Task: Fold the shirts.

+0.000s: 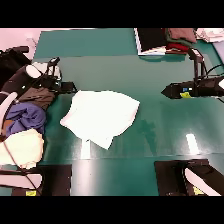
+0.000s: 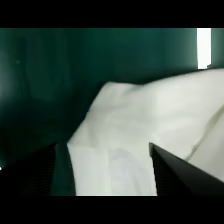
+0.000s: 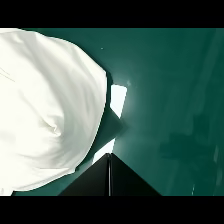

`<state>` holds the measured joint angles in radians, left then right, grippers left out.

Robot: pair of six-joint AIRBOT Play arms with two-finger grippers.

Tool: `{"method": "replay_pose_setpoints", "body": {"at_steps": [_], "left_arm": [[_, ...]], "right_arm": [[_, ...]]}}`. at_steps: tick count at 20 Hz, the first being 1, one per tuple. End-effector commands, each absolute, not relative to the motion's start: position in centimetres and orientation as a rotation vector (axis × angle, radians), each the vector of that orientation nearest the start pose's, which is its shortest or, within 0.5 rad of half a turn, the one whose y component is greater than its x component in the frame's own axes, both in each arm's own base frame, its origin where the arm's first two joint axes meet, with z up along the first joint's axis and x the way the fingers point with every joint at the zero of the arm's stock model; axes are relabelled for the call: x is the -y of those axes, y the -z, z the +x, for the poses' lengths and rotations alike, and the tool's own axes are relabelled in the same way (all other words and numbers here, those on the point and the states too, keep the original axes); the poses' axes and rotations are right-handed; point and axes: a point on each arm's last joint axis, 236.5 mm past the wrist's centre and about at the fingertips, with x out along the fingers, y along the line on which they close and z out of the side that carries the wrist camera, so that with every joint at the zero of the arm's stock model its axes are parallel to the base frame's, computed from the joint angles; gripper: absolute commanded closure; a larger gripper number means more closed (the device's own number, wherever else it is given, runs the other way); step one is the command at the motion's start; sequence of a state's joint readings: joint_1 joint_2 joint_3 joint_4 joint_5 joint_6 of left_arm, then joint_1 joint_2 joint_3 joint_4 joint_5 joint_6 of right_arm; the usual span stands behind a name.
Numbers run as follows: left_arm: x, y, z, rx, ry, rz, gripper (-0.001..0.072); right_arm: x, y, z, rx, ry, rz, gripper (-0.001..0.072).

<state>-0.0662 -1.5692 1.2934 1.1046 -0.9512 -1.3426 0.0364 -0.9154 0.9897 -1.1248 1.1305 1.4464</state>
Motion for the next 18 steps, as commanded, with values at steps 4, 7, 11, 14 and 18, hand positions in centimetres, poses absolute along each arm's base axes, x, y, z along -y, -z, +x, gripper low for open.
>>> {"method": "replay_pose_setpoints", "body": {"at_steps": [4, 7, 11, 14, 18], "left_arm": [[13.7, 6.4, 47.4, -1.209, 0.447, -0.167, 0.0045], [15.5, 7.0, 46.8, -1.224, 0.485, -0.139, 0.0046], [16.3, 6.5, 46.5, -1.231, 0.508, -0.129, 0.0625], [16.3, 3.5, 47.6, -1.203, 0.538, -0.114, 0.068], [16.8, -1.3, 49.6, -1.114, 0.562, -0.102, 0.068]], "right_arm": [[-10.6, -9.6, 32.5, -1.04, -0.37, 0.26, 0.0698], [-10.6, -9.6, 32.4, -1.041, -0.37, 0.26, 0.0698], [-10.6, -8.7, 32.1, -1.063, -0.366, 0.268, 0.0697], [-11.3, -4.7, 30.5, -1.171, -0.359, 0.337, 0.0648], [-16.0, 2.2, 27.7, -1.377, -0.454, 0.518, 0.0293]]}}
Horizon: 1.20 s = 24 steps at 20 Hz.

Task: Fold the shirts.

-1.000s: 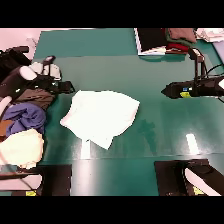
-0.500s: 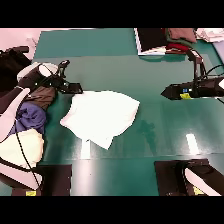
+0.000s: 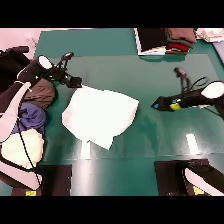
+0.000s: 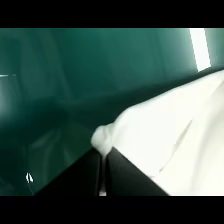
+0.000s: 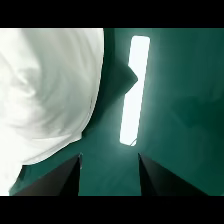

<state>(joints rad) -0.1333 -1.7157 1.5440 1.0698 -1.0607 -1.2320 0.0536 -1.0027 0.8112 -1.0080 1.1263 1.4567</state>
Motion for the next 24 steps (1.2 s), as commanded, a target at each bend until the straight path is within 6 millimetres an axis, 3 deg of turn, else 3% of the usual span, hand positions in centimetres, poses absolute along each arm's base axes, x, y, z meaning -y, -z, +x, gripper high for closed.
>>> {"method": "replay_pose_setpoints", "body": {"at_steps": [1, 3, 6, 10, 11, 13, 15, 16, 18, 19, 21, 24], "left_arm": [[16.9, -1.8, 49.9, -1.104, 0.557, -0.112, 0.068], [16.9, -1.8, 49.8, -1.109, 0.554, -0.116, 0.068], [16.9, -1.8, 49.7, -1.115, 0.557, -0.115, 0.068], [16.9, -1.7, 49.4, -1.125, 0.561, -0.113, 0.068], [16.9, -1.7, 49.4, -1.125, 0.561, -0.113, 0.068], [16.9, -1.7, 49.4, -1.128, 0.562, -0.114, 0.068], [16.9, -2.2, 49.3, -1.122, 0.563, -0.113, 0.0681], [16.9, -3.5, 49.4, -1.092, 0.563, -0.106, 0.0681], [16.3, -7.8, 50.0, -0.986, 0.548, -0.075, 0.0681], [15.9, -11.3, 50.2, -0.9, 0.532, -0.044, 0.0681], [15.4, -19.9, 49.6, -0.702, 0.519, -0.011, 0.0681], [14.7, -33.4, 45.1, -0.397, 0.514, 0.011, 0.0681]], "right_arm": [[-17.7, 3.2, 27.3, -1.396, -0.499, 0.532, 0.0293], [-21.0, 5.0, 27.3, -1.406, -0.558, 0.553, 0.0293], [-24.4, 7.2, 28.1, -1.418, -0.58, 0.499, 0.0293], [-26.7, 7.1, 31.0, -1.369, -0.601, 0.464, 0.0308], [-26.9, 7.0, 31.6, -1.361, -0.605, 0.458, 0.0376], [-27.0, 6.4, 32.5, -1.331, -0.613, 0.447, 0.0698], [-26.5, 5.3, 33.3, -1.286, -0.615, 0.416, 0.0699], [-25.8, 4.3, 33.6, -1.259, -0.62, 0.371, 0.0699], [-23.2, 0.7, 34.7, -1.179, -0.616, 0.263, 0.07], [-21.5, -1.4, 35.3, -1.145, -0.598, 0.215, 0.07], [-17.5, -6.6, 36.1, -1.067, -0.54, 0.125, 0.07], [-12.3, -15.1, 36.1, -0.915, -0.449, 0.032, 0.07]]}}
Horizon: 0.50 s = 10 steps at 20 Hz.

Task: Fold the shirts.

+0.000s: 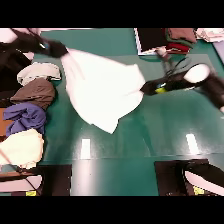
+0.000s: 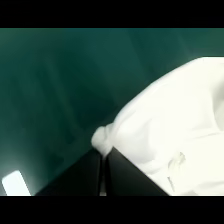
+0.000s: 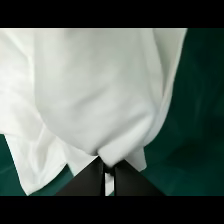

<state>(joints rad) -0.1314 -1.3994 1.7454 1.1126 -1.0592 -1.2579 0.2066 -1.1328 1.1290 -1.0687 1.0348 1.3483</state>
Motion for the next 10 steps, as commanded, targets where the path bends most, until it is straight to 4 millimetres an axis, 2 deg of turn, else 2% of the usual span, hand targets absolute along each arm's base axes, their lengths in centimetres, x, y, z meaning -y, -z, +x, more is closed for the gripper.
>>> {"method": "replay_pose_setpoints", "body": {"at_steps": [1, 3, 6, 8, 10], "left_arm": [[14.4, -37.4, 42.8, -0.306, 0.515, 0.019, 0.0681], [13.7, -43.6, 37.8, -0.154, 0.511, 0.035, 0.0681], [12.8, -49.3, 30.8, 0.007, 0.508, 0.049, 0.0681], [13.0, -50.8, 27.8, 0.052, 0.535, 0.042, 0.0681], [14.6, -49.8, 27.0, 0.003, 0.614, 0.014, 0.0681]], "right_arm": [[-10.9, -17.7, 35.7, -0.866, -0.419, 0.01, 0.07], [-8.6, -22.4, 34.5, -0.776, -0.364, -0.028, 0.07], [-6.6, -28.1, 32.2, -0.67, -0.312, -0.055, 0.07], [-6.7, -30.4, 31.0, -0.62, -0.314, -0.063, 0.07], [-7.4, -30.5, 30.4, -0.623, -0.334, -0.054, 0.07]]}}
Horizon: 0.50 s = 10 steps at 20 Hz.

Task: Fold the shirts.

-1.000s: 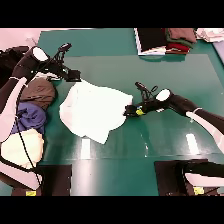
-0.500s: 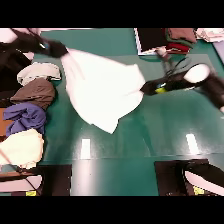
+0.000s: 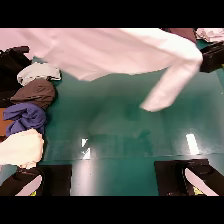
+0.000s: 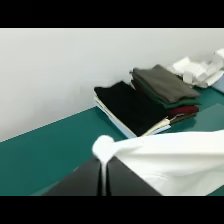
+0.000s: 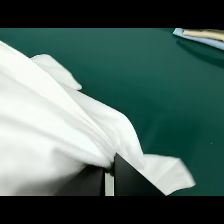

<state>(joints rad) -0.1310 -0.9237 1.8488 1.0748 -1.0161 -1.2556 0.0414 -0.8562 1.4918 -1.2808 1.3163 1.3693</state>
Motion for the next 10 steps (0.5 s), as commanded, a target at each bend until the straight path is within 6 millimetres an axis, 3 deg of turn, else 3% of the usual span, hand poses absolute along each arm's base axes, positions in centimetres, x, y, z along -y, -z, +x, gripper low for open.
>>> {"method": "replay_pose_setpoints", "body": {"at_steps": [1, 3, 4, 8, 9, 10], "left_arm": [[15.2, -48.5, 27.4, -0.043, 0.636, 0.008, 0.0681], [15.8, -44.3, 29.8, -0.171, 0.653, -0.009, 0.0681], [16.0, -41.3, 31.4, -0.255, 0.654, -0.016, 0.0681], [16.4, -27.4, 36.1, -0.593, 0.636, -0.07, 0.0681], [16.1, -23.9, 36.8, -0.673, 0.617, -0.071, 0.0681], [15.3, -20.4, 37.4, -0.751, 0.584, -0.05, 0.0681]], "right_arm": [[-7.9, -29.9, 30.3, -0.645, -0.345, -0.041, 0.07], [-9.2, -26.9, 30.2, -0.727, -0.375, -0.015, 0.07], [-10.1, -24.7, 30.1, -0.792, -0.395, -0.005, 0.07], [-13.5, -14.5, 28.3, -1.08, -0.49, -0.041, 0.0697], [-14.0, -12.3, 28.3, -1.126, -0.498, -0.046, 0.0617], [-14.4, -10.2, 28.6, -1.166, -0.496, -0.048, 0.0354]]}}
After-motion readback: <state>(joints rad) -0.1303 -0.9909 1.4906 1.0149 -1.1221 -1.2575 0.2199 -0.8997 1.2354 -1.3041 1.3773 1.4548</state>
